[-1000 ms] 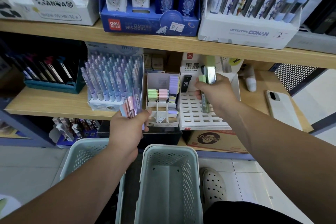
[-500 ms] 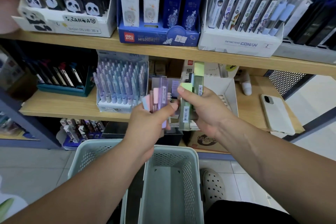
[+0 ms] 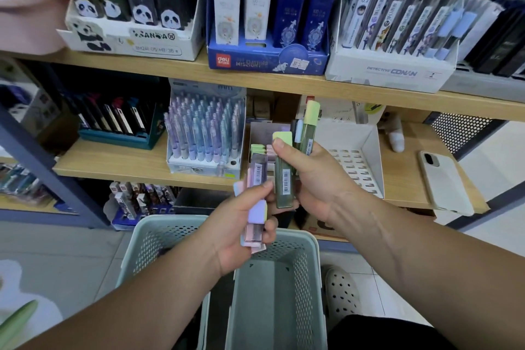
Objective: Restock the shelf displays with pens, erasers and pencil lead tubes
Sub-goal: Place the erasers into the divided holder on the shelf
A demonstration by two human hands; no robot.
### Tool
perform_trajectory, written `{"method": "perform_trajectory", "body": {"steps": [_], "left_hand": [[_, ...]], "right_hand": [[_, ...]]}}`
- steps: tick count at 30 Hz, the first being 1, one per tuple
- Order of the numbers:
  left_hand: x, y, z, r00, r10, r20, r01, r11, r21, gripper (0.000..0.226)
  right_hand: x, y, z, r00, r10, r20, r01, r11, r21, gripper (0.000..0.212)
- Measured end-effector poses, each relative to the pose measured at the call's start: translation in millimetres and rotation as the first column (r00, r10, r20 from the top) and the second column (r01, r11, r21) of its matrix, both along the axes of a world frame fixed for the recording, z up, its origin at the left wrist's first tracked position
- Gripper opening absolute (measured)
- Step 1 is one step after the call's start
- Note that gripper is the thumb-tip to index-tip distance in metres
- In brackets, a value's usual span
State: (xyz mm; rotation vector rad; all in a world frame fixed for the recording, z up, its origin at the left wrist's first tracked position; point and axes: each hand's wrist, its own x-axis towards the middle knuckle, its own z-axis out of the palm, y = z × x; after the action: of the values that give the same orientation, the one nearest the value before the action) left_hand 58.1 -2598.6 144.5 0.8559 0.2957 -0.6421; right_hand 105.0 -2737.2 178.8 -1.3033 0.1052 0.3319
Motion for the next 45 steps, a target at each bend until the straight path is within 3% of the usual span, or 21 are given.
{"method": "perform_trajectory", "body": {"steps": [4, 8, 11, 14, 17, 20, 25, 27, 32, 39, 45], "left_hand": [[1.2, 6.4, -10.5, 0.999, -0.016, 0.039, 0.019, 0.997, -0.074, 0.031], [6.0, 15.3, -22.6, 0.999, 0.013, 0.046, -0.008, 0.994, -0.113, 0.04], [10.5, 23.2, -29.8, 0.998, 0.059, 0.035, -0.056, 0.995, -0.083, 0.043], [12.2, 25.4, -33.2, 0.993, 0.107, 0.047, -0.109, 0.993, 0.046, 0.044], [13.1, 22.7, -35.6, 0.989, 0.119, 0.089, -0.138, 0.96, 0.244, 0.028], [17.2, 19.6, -37.5, 0.978, 0.183, 0.099, -0.205, 0.924, 0.324, 0.019], [29.8, 23.0, -53.6, 0.897, 0.423, 0.128, -0.425, 0.75, 0.506, 0.019], [32.3, 24.1, -61.7, 0.872, 0.468, 0.143, -0.465, 0.702, 0.54, 0.019], [40.3, 14.2, -68.0, 0.864, 0.481, 0.152, -0.48, 0.692, 0.54, 0.017], [48.1, 1.5, -62.9, 0.852, 0.485, 0.198, -0.51, 0.684, 0.522, 0.018], [54.0, -4.7, -59.1, 0.828, 0.525, 0.196, -0.542, 0.661, 0.519, 0.022]], "right_hand": [[0.3, 7.0, -6.0, 1.0, -0.009, 0.015, 0.009, 1.0, 0.025, 0.048], [4.6, 7.9, -9.5, 0.999, -0.024, 0.023, 0.026, 0.997, -0.074, 0.016], [9.1, 5.9, -14.3, 1.0, -0.012, 0.022, 0.015, 0.989, -0.147, 0.018], [12.4, 3.1, -15.5, 0.999, -0.004, 0.048, 0.013, 0.981, -0.191, 0.014], [17.9, -0.4, -11.3, 0.998, 0.001, 0.065, 0.018, 0.956, -0.294, 0.015], [26.8, -5.4, -6.3, 0.994, -0.005, 0.105, 0.045, 0.923, -0.382, 0.014], [41.7, -9.6, -0.2, 0.953, -0.069, 0.296, 0.195, 0.886, -0.421, 0.007], [49.9, -10.6, -0.3, 0.926, -0.06, 0.372, 0.248, 0.839, -0.484, 0.006], [69.8, -13.4, -2.7, 0.866, 0.066, 0.496, 0.331, 0.667, -0.667, 0.011], [79.7, -9.9, -3.2, 0.797, 0.226, 0.56, 0.391, 0.513, -0.764, 0.021], [81.1, 0.2, -12.6, 0.77, 0.299, 0.563, 0.382, 0.491, -0.783, 0.018]]}}
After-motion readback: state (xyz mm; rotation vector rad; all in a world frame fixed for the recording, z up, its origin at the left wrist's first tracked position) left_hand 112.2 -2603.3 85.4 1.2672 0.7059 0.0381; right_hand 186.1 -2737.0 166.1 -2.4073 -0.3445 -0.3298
